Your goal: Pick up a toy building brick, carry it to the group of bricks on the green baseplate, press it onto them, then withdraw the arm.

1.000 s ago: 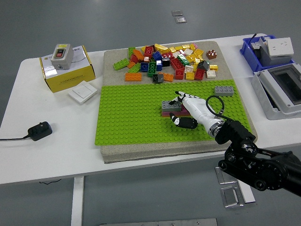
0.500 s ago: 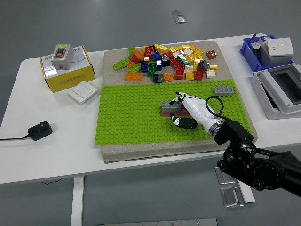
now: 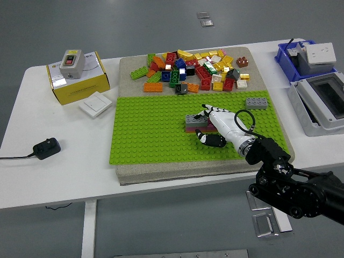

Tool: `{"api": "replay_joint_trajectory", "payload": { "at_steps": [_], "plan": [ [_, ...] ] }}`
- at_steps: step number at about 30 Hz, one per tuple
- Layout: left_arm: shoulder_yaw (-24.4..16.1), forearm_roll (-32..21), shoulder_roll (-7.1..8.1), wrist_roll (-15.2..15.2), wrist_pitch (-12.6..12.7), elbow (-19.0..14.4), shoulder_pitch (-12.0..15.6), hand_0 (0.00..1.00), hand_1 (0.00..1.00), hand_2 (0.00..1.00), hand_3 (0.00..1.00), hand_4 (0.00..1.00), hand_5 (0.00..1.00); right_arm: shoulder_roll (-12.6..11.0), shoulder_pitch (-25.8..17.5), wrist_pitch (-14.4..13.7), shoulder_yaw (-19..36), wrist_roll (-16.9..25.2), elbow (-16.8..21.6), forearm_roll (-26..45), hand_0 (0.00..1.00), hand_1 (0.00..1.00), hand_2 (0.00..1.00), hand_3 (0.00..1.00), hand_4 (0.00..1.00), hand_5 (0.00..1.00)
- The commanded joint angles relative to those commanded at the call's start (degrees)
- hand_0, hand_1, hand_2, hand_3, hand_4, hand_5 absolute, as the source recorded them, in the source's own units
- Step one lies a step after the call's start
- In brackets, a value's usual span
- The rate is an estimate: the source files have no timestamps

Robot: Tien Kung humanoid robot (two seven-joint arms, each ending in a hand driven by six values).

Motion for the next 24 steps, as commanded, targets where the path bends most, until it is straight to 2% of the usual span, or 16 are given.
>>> {"api": "replay_joint_trajectory", "payload": {
  "at_steps": [7,16,19,20,21,24],
  "plan": [
    [0.0,0.0,-0.03,0.0,0.0,0.0,0.0,0.662,0.662,0.554,0.589,0.180,0.637,-0.8,0.3,-1.1,1.9,3.2,1.7,4.6,0.909,0.953,0.998,0.704,0.549,0.460],
    [-0.3,0.1,-0.04,-0.1,-0.1,0.0,0.1,0.662,0.662,0.556,0.589,0.180,0.636,-2.8,1.3,-1.6,6.5,6.9,4.5,12.4,0.906,0.944,0.989,0.717,0.537,0.453],
    [-0.3,0.1,-0.07,-0.1,-0.1,0.0,0.1,0.662,0.662,0.556,0.589,0.180,0.636,-3.7,1.4,-1.8,8.5,7.1,5.1,12.5,0.906,0.944,0.989,0.717,0.537,0.453],
    [-0.2,0.1,-0.08,-0.1,-0.1,0.0,0.1,0.661,0.662,0.555,0.589,0.180,0.636,-4.2,1.5,-1.9,9.4,6.8,5.1,11.9,0.906,0.945,0.998,0.765,0.537,0.443],
    [-0.2,0.1,-0.09,-0.1,-0.1,0.0,0.0,0.661,0.662,0.555,0.589,0.180,0.636,-4.8,1.5,-2.1,10.5,6.3,5.0,10.8,0.906,0.945,0.998,0.765,0.537,0.443],
    [-0.1,-0.1,-0.13,-0.1,0.0,0.0,0.0,0.661,0.662,0.555,0.589,0.180,0.636,-7.1,1.4,-1.8,13.3,3.6,2.8,7.1,0.906,0.945,0.998,0.765,0.537,0.443]
  ]
}}
